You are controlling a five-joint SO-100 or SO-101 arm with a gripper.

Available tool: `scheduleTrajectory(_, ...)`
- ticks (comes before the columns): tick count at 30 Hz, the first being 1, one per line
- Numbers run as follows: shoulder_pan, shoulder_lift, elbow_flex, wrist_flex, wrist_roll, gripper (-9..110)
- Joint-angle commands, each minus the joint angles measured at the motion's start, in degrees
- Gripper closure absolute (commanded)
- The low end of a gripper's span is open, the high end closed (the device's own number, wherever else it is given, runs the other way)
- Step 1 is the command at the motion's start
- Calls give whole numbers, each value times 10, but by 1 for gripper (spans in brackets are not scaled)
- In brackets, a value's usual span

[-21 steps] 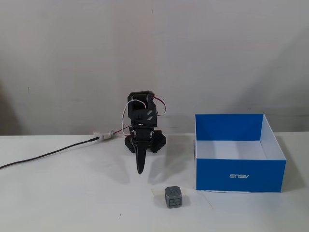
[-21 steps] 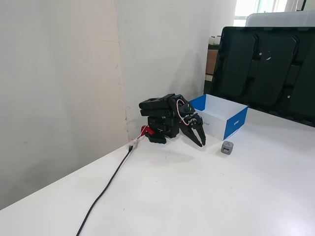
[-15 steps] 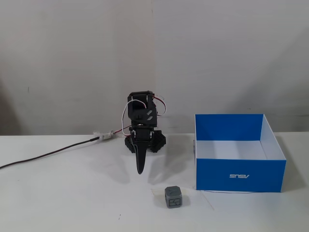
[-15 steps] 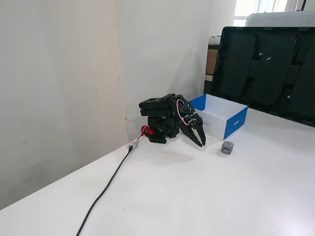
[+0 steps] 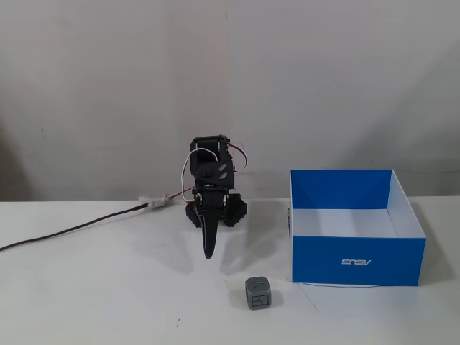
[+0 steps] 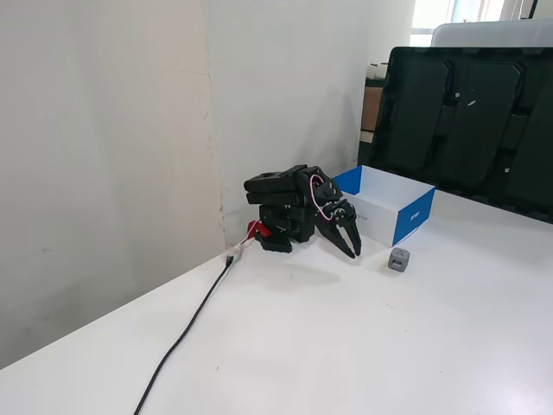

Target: Pick the gray block and keep it in the box.

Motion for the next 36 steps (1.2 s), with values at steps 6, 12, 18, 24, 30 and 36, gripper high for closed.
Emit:
scheduleTrajectory(6,4,95,5,2,-6,101)
scheduleTrajectory(12,4,95,5,2,-6,101)
scheduleTrajectory(18,4,95,5,2,-6,101)
scheduleTrajectory(24,4,95,5,2,-6,100)
scheduleTrajectory(30,4,95,5,2,-6,101)
scheduleTrajectory(36,-7,95,-6,-12,-10,101)
